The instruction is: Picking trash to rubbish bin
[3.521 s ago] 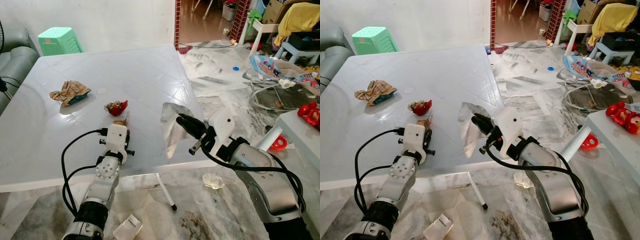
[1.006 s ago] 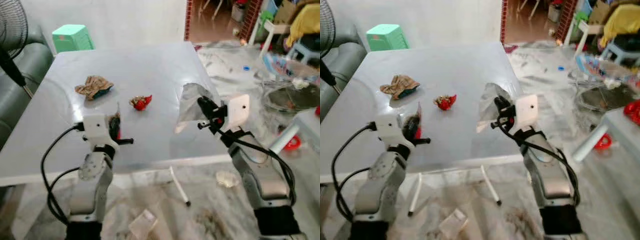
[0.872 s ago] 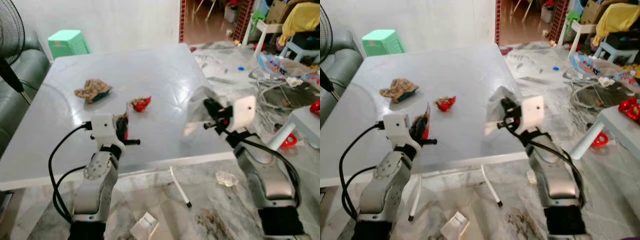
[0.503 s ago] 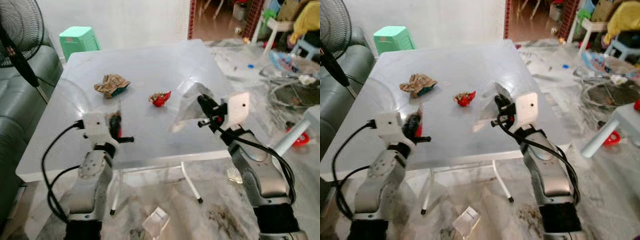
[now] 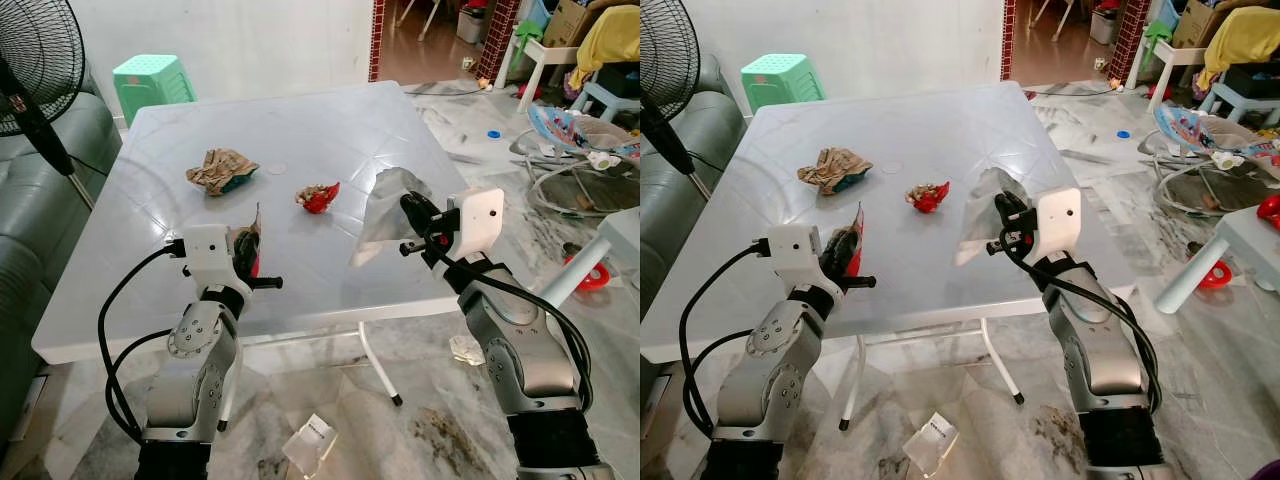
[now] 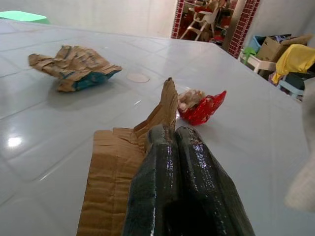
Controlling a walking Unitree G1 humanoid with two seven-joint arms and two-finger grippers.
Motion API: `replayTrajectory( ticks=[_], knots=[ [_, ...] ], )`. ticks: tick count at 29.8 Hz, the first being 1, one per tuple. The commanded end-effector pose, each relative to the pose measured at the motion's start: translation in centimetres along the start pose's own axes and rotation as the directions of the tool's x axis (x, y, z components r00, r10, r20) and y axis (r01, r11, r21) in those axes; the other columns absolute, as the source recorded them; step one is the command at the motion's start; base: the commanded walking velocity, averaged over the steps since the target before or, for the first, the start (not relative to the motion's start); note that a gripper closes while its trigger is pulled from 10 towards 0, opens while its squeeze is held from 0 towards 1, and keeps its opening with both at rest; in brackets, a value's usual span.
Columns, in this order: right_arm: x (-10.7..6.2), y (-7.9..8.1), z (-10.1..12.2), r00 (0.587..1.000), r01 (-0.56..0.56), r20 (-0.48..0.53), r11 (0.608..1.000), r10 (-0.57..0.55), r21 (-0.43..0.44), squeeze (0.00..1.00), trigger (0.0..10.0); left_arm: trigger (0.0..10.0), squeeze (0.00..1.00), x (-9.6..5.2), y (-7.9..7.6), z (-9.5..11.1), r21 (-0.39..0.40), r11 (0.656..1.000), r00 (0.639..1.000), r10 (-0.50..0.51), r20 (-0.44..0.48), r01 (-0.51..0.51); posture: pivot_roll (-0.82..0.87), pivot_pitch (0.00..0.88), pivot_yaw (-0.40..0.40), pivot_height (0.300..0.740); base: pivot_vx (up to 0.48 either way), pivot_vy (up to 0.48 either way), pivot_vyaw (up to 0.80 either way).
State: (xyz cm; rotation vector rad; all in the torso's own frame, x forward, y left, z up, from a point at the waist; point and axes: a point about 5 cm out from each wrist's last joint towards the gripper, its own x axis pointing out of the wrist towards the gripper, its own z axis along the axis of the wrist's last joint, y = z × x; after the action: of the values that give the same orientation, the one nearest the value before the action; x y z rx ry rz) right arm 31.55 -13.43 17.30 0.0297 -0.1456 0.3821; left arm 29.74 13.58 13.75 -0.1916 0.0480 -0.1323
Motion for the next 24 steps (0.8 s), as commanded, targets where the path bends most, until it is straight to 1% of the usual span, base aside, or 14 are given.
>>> replayTrajectory(
  ticks=[1,4,9,15,24],
  knots=[
    [0.04,-0.39,0.14,1.000,0.016,0.000,1.000,-0.016,0.009,0.00,0.0,0.5,0.00,0.04,-0.15,0.33,0.002,1.000,1.000,-0.006,0.005,0.006,-0.03,0.011,0.042,0.740,0.000,0.000,-0.80],
    [0.05,-0.40,0.13,1.000,0.017,-0.001,1.000,-0.017,0.010,0.00,0.0,0.5,0.00,0.05,-0.15,0.31,-0.002,1.000,1.000,-0.006,0.005,0.006,-0.03,0.011,0.042,0.740,0.000,0.000,-0.80],
    [0.07,-0.35,0.21,1.000,0.015,0.005,1.000,-0.015,0.012,0.00,0.0,0.8,0.00,0.09,-0.09,0.30,-0.001,1.000,1.000,-0.001,0.006,0.001,-0.03,0.010,0.042,0.740,0.000,0.000,-0.74],
    [0.02,-0.20,0.30,1.000,0.006,0.011,1.000,-0.006,0.008,0.00,0.0,0.7,0.00,0.06,-0.19,0.21,-0.005,1.000,1.000,-0.006,0.002,0.006,-0.03,0.012,0.041,0.740,0.000,0.000,0.00],
    [-0.11,-0.22,0.32,1.000,0.005,0.010,1.000,-0.005,0.008,0.00,0.0,0.7,0.00,-0.05,-0.31,0.21,-0.009,1.000,1.000,-0.012,0.003,0.012,-0.03,0.016,0.042,0.740,0.000,0.000,0.00]
  ],
)
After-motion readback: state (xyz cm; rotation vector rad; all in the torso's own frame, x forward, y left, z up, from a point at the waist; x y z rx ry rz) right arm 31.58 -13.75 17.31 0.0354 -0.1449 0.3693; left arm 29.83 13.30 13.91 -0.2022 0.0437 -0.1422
